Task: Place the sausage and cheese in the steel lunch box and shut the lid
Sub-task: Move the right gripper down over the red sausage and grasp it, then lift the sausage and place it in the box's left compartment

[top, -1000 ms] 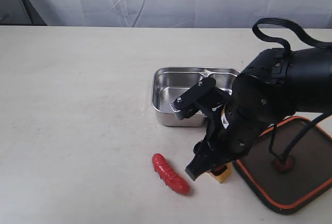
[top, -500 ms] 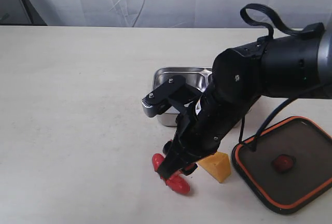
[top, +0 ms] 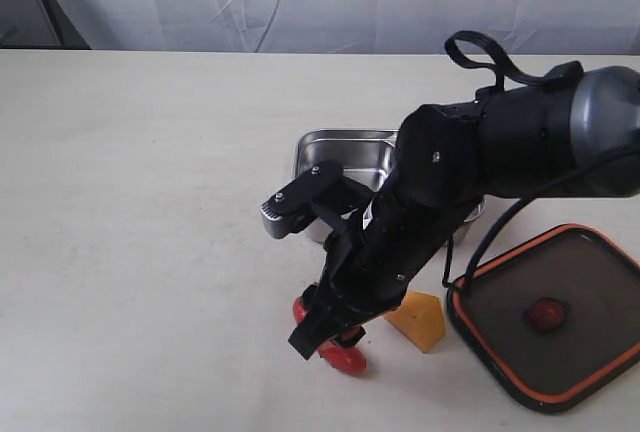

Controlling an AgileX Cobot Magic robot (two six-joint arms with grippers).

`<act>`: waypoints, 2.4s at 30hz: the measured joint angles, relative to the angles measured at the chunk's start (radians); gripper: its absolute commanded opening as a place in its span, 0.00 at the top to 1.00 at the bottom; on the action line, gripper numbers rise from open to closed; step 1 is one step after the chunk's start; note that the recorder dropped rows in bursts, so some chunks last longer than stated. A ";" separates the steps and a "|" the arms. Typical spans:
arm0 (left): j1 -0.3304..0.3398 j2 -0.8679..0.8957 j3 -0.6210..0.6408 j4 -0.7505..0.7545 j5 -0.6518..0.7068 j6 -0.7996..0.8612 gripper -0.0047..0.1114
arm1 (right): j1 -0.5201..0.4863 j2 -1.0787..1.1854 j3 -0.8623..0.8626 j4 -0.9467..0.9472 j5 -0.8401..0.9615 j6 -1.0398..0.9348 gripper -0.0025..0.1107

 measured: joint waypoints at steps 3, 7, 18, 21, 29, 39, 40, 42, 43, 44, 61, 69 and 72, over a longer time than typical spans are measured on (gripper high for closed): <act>0.000 0.000 0.000 0.000 0.000 0.000 0.96 | 0.000 0.019 0.000 0.004 -0.014 -0.004 0.48; 0.000 0.000 0.000 0.000 0.000 0.000 0.96 | 0.000 0.038 0.000 0.006 -0.043 -0.006 0.48; 0.000 0.000 0.000 0.000 0.000 0.000 0.96 | 0.000 0.113 -0.037 0.011 -0.048 -0.008 0.48; 0.000 0.000 0.000 0.000 0.000 0.000 0.96 | 0.000 0.124 -0.039 0.011 -0.048 -0.008 0.48; 0.000 0.000 0.000 0.000 -0.001 0.000 0.96 | 0.000 0.146 -0.039 0.011 -0.046 -0.012 0.57; 0.000 0.000 0.000 0.000 -0.001 0.000 0.96 | 0.003 0.171 -0.042 0.019 -0.004 -0.014 0.53; 0.000 0.000 0.000 0.000 -0.001 0.000 0.96 | 0.007 0.173 -0.044 0.019 -0.004 -0.014 0.56; 0.000 0.000 0.000 0.000 -0.001 0.000 0.96 | 0.016 0.173 -0.046 0.009 -0.004 -0.014 0.66; 0.000 0.000 0.000 0.000 -0.001 0.000 0.96 | 0.023 0.173 -0.046 0.006 -0.004 -0.014 0.71; 0.000 0.000 0.000 0.000 -0.001 0.000 0.96 | 0.029 0.175 -0.046 0.003 -0.007 -0.014 0.75; 0.000 0.000 0.000 0.004 -0.002 0.000 0.96 | 0.054 0.023 -0.181 -0.053 0.001 0.001 0.99; 0.000 0.000 0.000 0.004 -0.004 0.000 0.96 | 0.002 0.016 -0.294 -0.377 -0.024 0.274 0.99; 0.000 0.000 0.000 0.004 -0.004 0.000 0.96 | -0.067 0.031 -0.310 -0.389 -0.024 0.305 0.99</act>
